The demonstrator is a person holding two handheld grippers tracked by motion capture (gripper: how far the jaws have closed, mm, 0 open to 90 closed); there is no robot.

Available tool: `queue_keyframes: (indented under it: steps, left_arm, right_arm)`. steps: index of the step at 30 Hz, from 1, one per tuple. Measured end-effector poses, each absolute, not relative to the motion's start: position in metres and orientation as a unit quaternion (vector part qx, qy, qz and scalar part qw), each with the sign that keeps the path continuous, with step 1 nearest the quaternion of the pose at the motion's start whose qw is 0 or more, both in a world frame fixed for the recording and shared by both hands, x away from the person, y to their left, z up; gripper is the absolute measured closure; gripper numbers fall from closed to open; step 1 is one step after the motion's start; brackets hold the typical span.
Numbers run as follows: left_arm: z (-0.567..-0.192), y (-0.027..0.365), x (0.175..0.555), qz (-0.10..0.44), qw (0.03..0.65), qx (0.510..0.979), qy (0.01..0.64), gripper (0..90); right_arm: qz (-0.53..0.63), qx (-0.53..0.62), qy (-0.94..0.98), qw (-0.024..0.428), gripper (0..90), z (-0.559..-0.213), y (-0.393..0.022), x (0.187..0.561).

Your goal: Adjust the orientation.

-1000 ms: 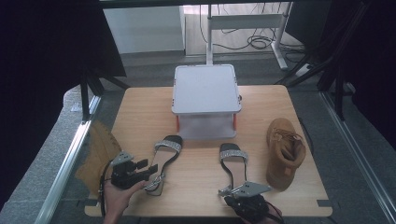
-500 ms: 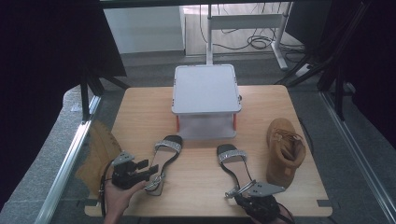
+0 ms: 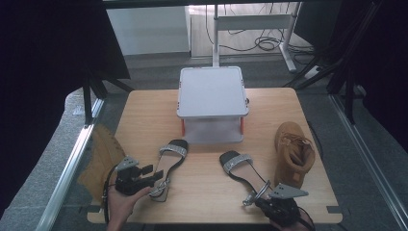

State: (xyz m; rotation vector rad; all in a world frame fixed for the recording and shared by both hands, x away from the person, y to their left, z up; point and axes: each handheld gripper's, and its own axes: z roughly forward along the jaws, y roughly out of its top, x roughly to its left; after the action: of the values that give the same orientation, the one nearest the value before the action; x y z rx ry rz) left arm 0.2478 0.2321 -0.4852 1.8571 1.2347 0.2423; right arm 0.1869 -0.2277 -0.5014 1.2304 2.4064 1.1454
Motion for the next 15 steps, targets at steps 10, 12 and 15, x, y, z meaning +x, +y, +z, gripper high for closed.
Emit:
queue_keyframes:
  steps: [10, 12, 15]
  left_arm:
    - [-0.485, 0.2336, 0.2477, 0.099, 0.434, 0.744, 0.498, 45.2]
    - [-0.4851, 0.2333, 0.2477, 0.099, 0.434, 0.745, 0.498, 45.2]
    - [-0.4854, 0.2329, 0.2479, 0.098, 0.433, 0.746, 0.497, 45.1]
  right_arm:
    - [0.389, 0.428, 0.807, 0.113, 89.4, -0.5014, -0.2376, 0.1891]
    - [0.389, 0.429, 0.807, 0.113, 89.4, -0.5015, -0.2377, 0.189]
    - [0.388, 0.427, 0.808, 0.115, 89.4, -0.5018, -0.2372, 0.1887]
